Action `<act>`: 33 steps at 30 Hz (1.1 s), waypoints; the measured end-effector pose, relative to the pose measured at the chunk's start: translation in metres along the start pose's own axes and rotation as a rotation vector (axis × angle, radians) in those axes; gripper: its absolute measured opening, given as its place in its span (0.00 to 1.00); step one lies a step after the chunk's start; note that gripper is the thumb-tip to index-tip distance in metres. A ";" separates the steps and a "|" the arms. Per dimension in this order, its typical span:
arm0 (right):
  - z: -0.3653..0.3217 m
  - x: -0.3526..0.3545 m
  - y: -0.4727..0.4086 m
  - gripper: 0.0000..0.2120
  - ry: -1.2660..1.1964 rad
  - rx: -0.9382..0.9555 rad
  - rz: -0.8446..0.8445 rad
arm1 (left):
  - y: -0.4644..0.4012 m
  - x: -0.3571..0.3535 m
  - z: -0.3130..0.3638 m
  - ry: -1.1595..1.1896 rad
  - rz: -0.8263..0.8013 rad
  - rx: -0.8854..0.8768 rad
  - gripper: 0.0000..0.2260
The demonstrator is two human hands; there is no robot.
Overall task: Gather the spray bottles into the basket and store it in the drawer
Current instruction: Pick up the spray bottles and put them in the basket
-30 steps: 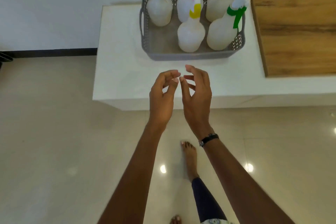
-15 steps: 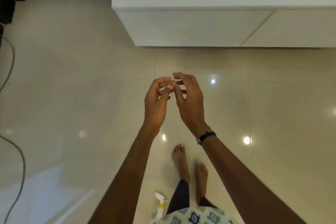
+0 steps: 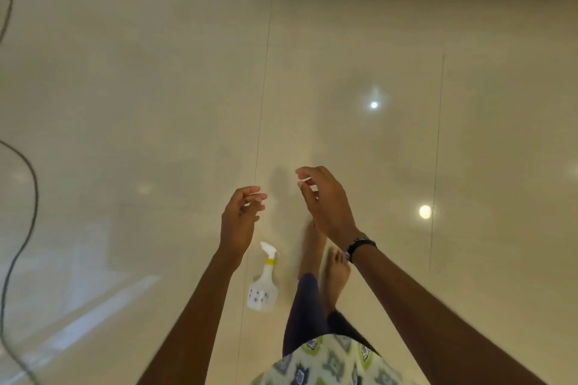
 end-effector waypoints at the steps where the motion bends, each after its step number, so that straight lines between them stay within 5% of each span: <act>1: 0.013 -0.012 0.014 0.11 0.001 -0.048 -0.034 | 0.008 0.002 -0.026 -0.014 0.000 0.052 0.07; 10: 0.142 -0.149 0.121 0.12 0.080 -0.578 -0.506 | 0.037 0.000 -0.235 -0.206 -0.021 0.427 0.18; 15: 0.201 -0.223 0.134 0.05 0.066 -0.699 -0.525 | 0.022 -0.012 -0.323 -0.215 -0.004 0.429 0.33; 17: 0.217 -0.249 0.131 0.14 0.016 -0.758 -0.479 | 0.015 -0.015 -0.350 -0.174 -0.002 0.446 0.39; 19: 0.228 -0.272 0.129 0.13 -0.062 -0.806 -0.445 | 0.010 -0.018 -0.373 -0.095 -0.006 0.497 0.42; 21: 0.235 -0.292 0.128 0.10 -0.093 -0.812 -0.456 | 0.007 -0.020 -0.387 -0.066 -0.008 0.517 0.39; 25: 0.244 -0.317 0.139 0.20 -0.075 -0.847 -0.442 | 0.010 -0.028 -0.391 -0.086 -0.047 0.408 0.18; 33: 0.209 -0.264 0.136 0.18 -0.111 -0.780 -0.315 | 0.032 -0.032 -0.334 -0.142 -0.106 0.293 0.25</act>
Point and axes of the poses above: each hand's wrist, its own y-axis away from the middle knuckle, its own x-axis out of the back of the hand, z = x × y, the point moved 1 cm from there along -y, towards the middle knuckle, and after that the axes turned 1 degree about y, right-handed, at the moved point
